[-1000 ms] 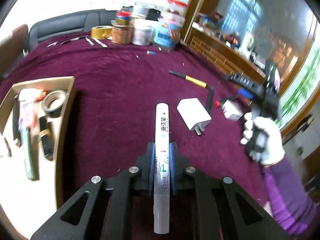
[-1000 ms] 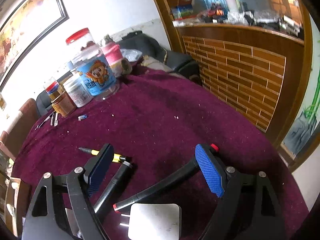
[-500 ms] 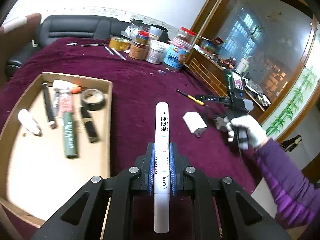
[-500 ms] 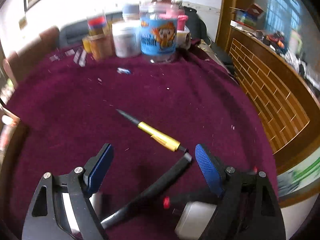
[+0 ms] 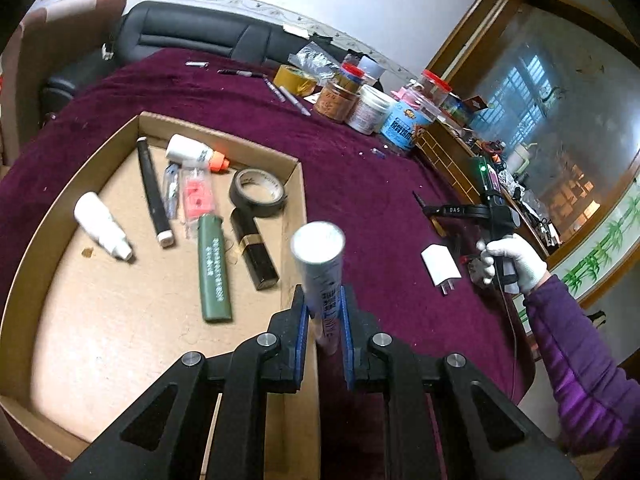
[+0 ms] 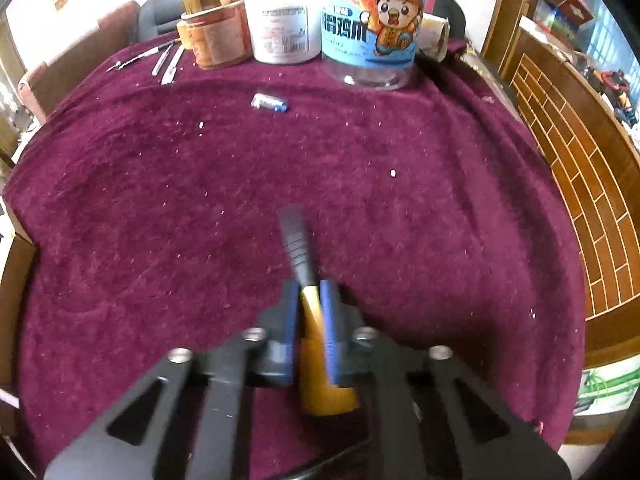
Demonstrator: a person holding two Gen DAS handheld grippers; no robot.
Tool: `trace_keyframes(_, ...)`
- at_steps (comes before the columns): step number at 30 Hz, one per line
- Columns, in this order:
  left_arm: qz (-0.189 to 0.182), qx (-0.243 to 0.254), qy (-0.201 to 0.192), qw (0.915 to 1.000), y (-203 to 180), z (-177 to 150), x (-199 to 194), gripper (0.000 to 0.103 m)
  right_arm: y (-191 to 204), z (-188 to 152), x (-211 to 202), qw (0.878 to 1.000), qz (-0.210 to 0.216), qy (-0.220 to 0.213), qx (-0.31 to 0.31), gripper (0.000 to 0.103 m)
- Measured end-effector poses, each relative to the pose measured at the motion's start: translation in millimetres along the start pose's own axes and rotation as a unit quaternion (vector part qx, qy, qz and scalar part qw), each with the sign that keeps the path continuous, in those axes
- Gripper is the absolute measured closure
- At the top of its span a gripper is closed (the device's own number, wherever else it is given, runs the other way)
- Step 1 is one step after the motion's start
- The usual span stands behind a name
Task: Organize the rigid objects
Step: 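Lift the white marker with left while right grasps the yellow-and-black pen, then carry the white marker and yellow pen over the box with both tools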
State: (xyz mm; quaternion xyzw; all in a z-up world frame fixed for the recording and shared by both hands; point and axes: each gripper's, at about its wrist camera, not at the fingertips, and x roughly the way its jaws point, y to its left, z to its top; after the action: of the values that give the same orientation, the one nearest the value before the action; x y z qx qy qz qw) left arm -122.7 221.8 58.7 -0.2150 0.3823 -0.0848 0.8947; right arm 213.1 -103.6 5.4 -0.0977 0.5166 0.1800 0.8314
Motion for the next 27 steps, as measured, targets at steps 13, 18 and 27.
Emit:
trace_keyframes(13, -0.055, -0.005, -0.040, 0.9977, -2.3, 9.5, -40.3, 0.092, 26.8, -29.2, -88.1, 0.988, 0.081, -0.126, 0.049, 0.096)
trace_keyframes(18, -0.060, -0.012, -0.060, 0.9963, 11.4, 5.6, -74.3, 0.092, 80.0, -49.2, -125.4, 0.978, 0.142, -0.150, 0.020, 0.096)
trace_keyframes(27, -0.001, -0.039, -0.045, 0.9982, 58.6, 9.4, -99.6, 0.092, 198.6, -69.6, -129.3, 0.952, 0.276, -0.126, -0.030, 0.096)
